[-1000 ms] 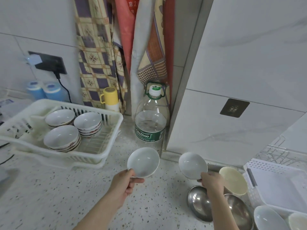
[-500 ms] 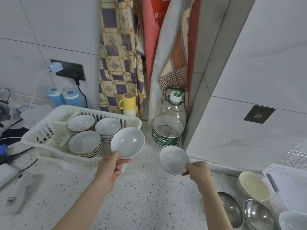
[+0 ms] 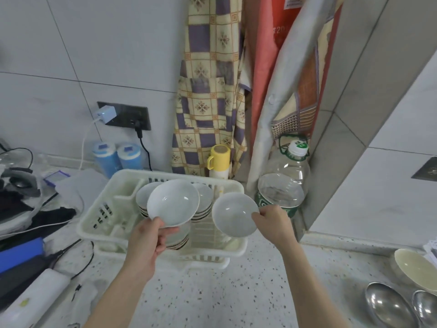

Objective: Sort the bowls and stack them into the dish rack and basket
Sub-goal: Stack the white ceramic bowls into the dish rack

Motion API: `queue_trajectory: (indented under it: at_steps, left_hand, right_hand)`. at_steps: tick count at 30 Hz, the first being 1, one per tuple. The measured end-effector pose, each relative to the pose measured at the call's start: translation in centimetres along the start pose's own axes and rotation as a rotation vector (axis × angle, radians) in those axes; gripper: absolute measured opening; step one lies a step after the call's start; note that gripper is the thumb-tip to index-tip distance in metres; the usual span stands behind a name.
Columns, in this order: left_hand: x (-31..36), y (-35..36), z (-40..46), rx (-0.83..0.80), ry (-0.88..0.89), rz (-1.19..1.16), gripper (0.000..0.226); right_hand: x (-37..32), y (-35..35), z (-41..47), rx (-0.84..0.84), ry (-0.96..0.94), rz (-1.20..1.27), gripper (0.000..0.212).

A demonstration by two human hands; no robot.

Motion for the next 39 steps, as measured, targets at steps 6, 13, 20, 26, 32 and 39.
queue_trajectory:
  at_steps: [6, 13, 20, 26, 32, 39]
  left_hand:
    - [0.3, -3.7, 3.0, 0.021, 0.024, 0.075, 0.023]
    - [0.2, -4.3, 5.7, 0.002, 0.035, 0.073, 0.026]
    - [-0.8, -4.1, 7.2, -0.051, -0.021, 0.070, 0.032]
    - [-1.1, -4.3, 7.7, -0.094, -0.021, 0.095, 0.032]
    - [-1.1, -4.3, 7.7, -0.121, 0.003, 0.084, 0.027]
    - [-1.3, -3.2, 7.7, -0.139, -0.009, 0.083, 0.024]
  right_hand:
    - [-1.5, 2.8, 1.1, 0.027, 0.079, -0.130, 0.025]
    - [-1.7, 6.1, 0.8, -0.062, 0.253, -0.322, 0.014]
    - [-0.8, 9.8, 0.6, -0.038, 0.339, -0.319, 0.018]
    - [0.3, 12.1, 0.3, -0.050, 0.390, -0.337, 0.023]
    - [0.8, 12.3, 0.4, -0.088, 0.449, -0.272, 0.017]
    - [0.5, 12.5, 0.6, -0.137, 0.392, -0.399, 0.013]
Point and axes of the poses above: each hand's wrist, its own z-axis towards the middle knuckle, its own y-axis out of the palm, x = y × z, the point moved 6 cm from there along z, towards the middle knuckle, and after that the axes turned 9 degrees about z, right-handed, at the moved point
